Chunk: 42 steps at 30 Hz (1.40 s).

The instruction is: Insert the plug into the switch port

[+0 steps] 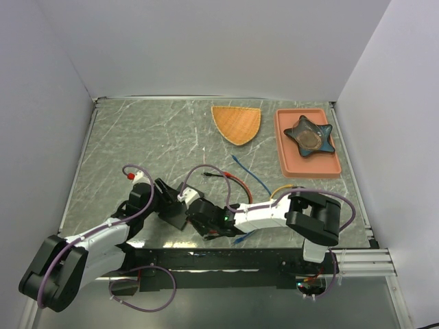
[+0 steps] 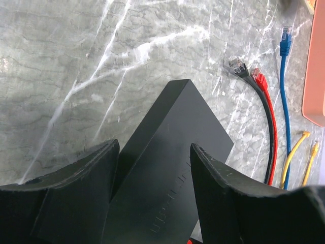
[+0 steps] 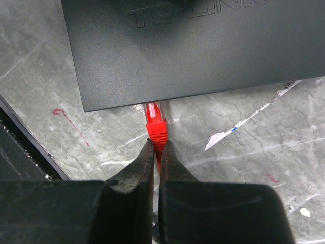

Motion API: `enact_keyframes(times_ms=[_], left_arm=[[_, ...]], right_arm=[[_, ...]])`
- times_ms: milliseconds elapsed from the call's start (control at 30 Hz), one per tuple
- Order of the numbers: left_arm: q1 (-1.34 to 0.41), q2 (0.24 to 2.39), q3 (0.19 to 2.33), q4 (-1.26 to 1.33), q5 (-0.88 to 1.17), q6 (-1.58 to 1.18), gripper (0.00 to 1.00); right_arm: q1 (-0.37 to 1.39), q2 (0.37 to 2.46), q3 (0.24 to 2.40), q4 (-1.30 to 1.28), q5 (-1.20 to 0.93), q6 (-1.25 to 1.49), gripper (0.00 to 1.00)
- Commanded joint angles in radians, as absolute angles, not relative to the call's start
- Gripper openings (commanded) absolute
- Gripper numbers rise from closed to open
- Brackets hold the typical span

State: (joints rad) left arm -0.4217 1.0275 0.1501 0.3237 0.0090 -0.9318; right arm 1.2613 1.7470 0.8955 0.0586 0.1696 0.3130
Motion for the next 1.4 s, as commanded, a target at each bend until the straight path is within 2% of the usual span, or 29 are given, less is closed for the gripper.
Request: enact_keyframes(times_ms=[0,167,600,900,1167,1367], left_arm=[[-0.505,1.049,0.104,0.232,0.233,-1.052,0.63],[-0.518,1.039,0.1,0.232,0.225,-1.068,0.63],[-0.541,1.048,0.127,0.227,0.219,-1.072,0.63],[-0.554,1.035,0.143,0.195,0.193,-1.071,0.64],[-0.552,1.025,0.225,0.054,0.086,-1.014,0.78],[-0.549,1.089,0.32,0.011,0.032,-0.962,0.84]], right_arm=[[1.203,1.736,0.988,0.485,0.23,0.325,0.0],[1.183,1.736,1.009,0.5,0.2,0.324,0.0],[1.178,1.802,1.187,0.35,0.135,0.302,0.0],[1.17,1.802,1.177,0.336,0.143,0.322,0.0],[1.169,1.766,1.092,0.328,0.123,0.345,0.0],[1.17,1.735,1.028,0.301,0.161,0.362,0.0]])
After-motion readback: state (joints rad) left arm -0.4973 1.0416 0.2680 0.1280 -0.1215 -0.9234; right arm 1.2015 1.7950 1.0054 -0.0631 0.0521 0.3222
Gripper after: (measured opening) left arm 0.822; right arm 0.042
